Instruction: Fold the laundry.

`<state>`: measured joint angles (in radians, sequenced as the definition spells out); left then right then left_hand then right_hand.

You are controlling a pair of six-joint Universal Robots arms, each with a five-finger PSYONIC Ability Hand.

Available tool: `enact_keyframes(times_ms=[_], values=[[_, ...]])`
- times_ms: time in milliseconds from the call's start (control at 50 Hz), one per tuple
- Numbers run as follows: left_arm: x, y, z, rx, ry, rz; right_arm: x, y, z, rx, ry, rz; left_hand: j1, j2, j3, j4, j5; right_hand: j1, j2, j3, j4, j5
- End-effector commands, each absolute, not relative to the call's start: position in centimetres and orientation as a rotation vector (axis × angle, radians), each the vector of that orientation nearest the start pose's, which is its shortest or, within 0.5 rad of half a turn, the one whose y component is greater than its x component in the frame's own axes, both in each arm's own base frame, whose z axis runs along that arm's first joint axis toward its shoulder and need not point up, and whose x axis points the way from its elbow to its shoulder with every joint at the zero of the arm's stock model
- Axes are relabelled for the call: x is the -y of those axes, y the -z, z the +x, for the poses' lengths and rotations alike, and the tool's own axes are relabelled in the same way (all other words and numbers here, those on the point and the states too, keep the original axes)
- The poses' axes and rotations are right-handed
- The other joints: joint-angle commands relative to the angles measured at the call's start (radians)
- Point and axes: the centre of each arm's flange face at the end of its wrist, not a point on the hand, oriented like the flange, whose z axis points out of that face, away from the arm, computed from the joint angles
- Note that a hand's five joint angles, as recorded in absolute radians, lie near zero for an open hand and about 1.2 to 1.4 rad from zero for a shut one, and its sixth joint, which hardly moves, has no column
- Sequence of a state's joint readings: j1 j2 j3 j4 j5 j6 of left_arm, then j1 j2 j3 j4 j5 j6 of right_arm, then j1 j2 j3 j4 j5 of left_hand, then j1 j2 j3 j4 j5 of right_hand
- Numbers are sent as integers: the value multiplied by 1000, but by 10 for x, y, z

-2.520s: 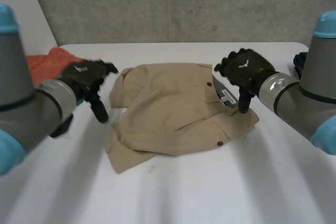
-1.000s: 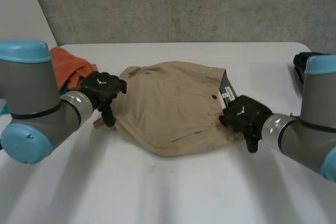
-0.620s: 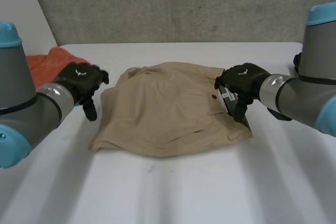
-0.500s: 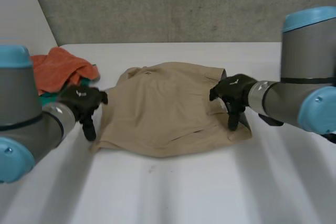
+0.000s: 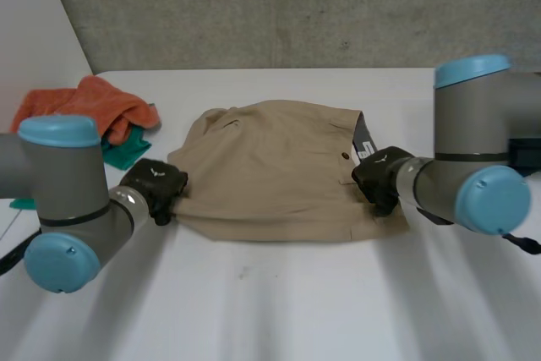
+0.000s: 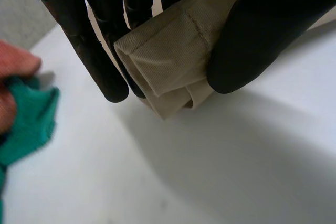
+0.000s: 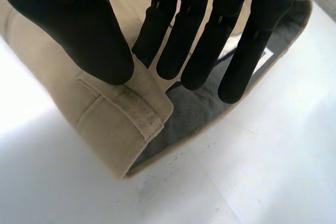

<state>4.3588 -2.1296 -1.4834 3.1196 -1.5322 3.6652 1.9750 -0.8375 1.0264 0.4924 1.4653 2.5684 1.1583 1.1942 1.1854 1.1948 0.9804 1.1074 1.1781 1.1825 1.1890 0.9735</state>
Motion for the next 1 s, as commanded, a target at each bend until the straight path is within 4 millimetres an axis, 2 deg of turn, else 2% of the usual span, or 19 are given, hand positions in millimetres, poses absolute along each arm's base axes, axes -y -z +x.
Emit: enact_keyframes(times_ms=[20, 80, 100, 120, 180, 200, 240, 300, 340, 420, 460, 520, 620, 740, 840, 900, 940, 980, 1000], values=[[265, -200, -254, -2245, 1735, 1213, 257, -200, 251, -2350, 1334, -1502, 238, 202, 211, 201, 241, 289, 218, 214, 207, 248], [251, -211, -254, -2216, 1728, 1282, 234, -197, 236, -2330, 1214, -1666, 238, 202, 211, 201, 241, 289, 218, 214, 207, 248], [242, -214, -253, -2209, 1702, 1338, 219, -192, 226, -2304, 1104, -1791, 238, 202, 211, 201, 241, 289, 218, 214, 207, 248], [238, -214, -252, -2210, 1680, 1369, 213, -190, 221, -2290, 1053, -1851, 238, 202, 211, 201, 241, 289, 218, 214, 207, 248], [229, -215, -250, -2201, 1615, 1476, 208, -191, 209, -2218, 1020, -2025, 238, 202, 211, 201, 241, 289, 218, 214, 207, 248], [228, -214, -249, -2197, 1598, 1496, 210, -192, 209, -2224, 1042, -2017, 238, 202, 211, 201, 241, 289, 218, 214, 207, 248], [225, -214, -250, -2191, 1576, 1538, 214, -194, 211, -2251, 1095, -1951, 238, 202, 211, 201, 241, 289, 218, 214, 207, 248], [224, -216, -252, -2181, 1573, 1559, 231, -203, 219, -2305, 1279, -1752, 238, 202, 211, 201, 241, 245, 174, 170, 163, 204], [228, -216, -256, -2174, 1588, 1552, 244, -211, 223, -2331, 1392, -1571, 238, 202, 211, 201, 241, 49, -22, -27, -33, 8], [237, -213, -261, -2198, 1588, 1508, 251, -217, 228, -2337, 1473, -1318, 238, 202, 211, 201, 241, -213, -284, -288, -295, -254], [240, -212, -262, -2215, 1588, 1480, 249, -218, 230, -2340, 1466, -1242, 238, 202, 211, 201, 241, -257, -328, -332, -339, -298], [249, -214, -264, -2238, 1600, 1417, 243, -216, 233, -2344, 1455, -1168, 238, 202, 211, 201, 241, -460, -531, -535, -541, -501], [266, -222, -265, -2240, 1646, 1317, 224, -200, 235, -2365, 1352, -1190, 238, 202, 211, 201, 241, -695, -765, -770, -776, -735], [280, -231, -263, -2244, 1674, 1223, 196, -178, 236, -2397, 1221, -1214, 238, 202, 211, 201, 241, -760, -830, -835, -841, -800], [282, -233, -262, -2270, 1681, 1199, 188, -158, 242, -2351, 1295, -1230, 238, 202, 211, 201, 241, -754, -824, -829, -835, -794], [280, -231, -262, -2294, 1675, 1194, 193, -147, 247, -2333, 1424, -1220, 238, 202, 211, 201, 241, -719, -789, -794, -800, -759], [280, -230, -262, -2308, 1671, 1190, 197, -141, 248, -2335, 1487, -1208, 238, 202, 211, 201, 241, -605, -676, -680, -686, -646], [277, -226, -261, -2333, 1653, 1193, 205, -138, 250, -2343, 1573, -1175, 238, 202, 211, 201, 241, 167, 97, 92, 86, 127], [276, -225, -260, -2337, 1645, 1196, 207, -139, 251, -2338, 1600, -1173, 238, 202, 211, 201, 241, 288, 217, 213, 206, 247]])
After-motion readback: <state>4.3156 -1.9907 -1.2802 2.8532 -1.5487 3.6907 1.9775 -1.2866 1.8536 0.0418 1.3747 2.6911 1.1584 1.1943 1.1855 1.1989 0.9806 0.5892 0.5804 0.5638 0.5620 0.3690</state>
